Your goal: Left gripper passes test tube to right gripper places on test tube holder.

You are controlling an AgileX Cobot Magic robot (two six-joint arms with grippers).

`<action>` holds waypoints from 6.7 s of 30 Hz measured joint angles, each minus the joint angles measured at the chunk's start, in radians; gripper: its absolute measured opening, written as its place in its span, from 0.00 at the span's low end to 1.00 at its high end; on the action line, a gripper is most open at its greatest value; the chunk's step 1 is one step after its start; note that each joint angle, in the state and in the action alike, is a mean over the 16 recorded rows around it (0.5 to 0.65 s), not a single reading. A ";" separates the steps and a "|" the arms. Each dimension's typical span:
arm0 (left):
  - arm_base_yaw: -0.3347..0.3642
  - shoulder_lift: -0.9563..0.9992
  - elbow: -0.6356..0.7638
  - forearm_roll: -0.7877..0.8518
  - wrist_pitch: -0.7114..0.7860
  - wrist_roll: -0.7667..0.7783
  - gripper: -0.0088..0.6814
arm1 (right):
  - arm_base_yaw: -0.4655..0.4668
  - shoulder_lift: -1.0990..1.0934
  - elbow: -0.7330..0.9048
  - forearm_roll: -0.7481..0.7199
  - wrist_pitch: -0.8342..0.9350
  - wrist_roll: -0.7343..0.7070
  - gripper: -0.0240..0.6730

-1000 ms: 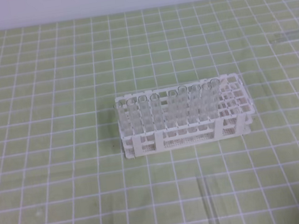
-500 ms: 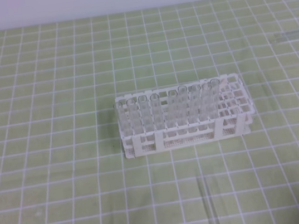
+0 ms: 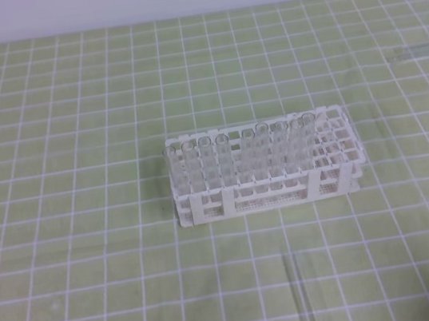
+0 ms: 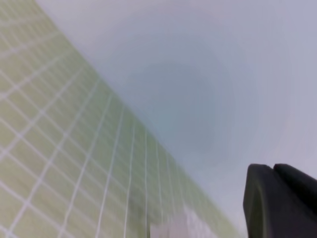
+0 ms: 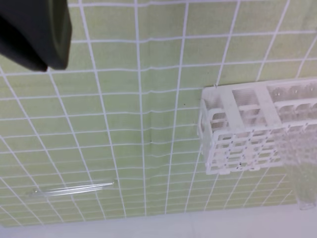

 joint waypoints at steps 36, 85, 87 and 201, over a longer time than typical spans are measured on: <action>-0.645 1.251 -0.905 0.617 0.779 0.039 0.01 | 0.000 0.000 0.000 0.000 0.000 0.000 0.01; -1.063 1.958 -1.344 0.651 0.845 -0.551 0.57 | 0.000 0.000 0.000 0.000 0.000 0.000 0.01; -1.065 1.969 -1.344 0.653 0.836 -0.561 0.56 | 0.000 0.000 0.000 0.000 0.000 0.000 0.01; -1.068 1.478 -0.414 1.493 -0.830 -0.560 0.09 | 0.003 0.060 -0.196 1.176 0.250 -0.677 0.28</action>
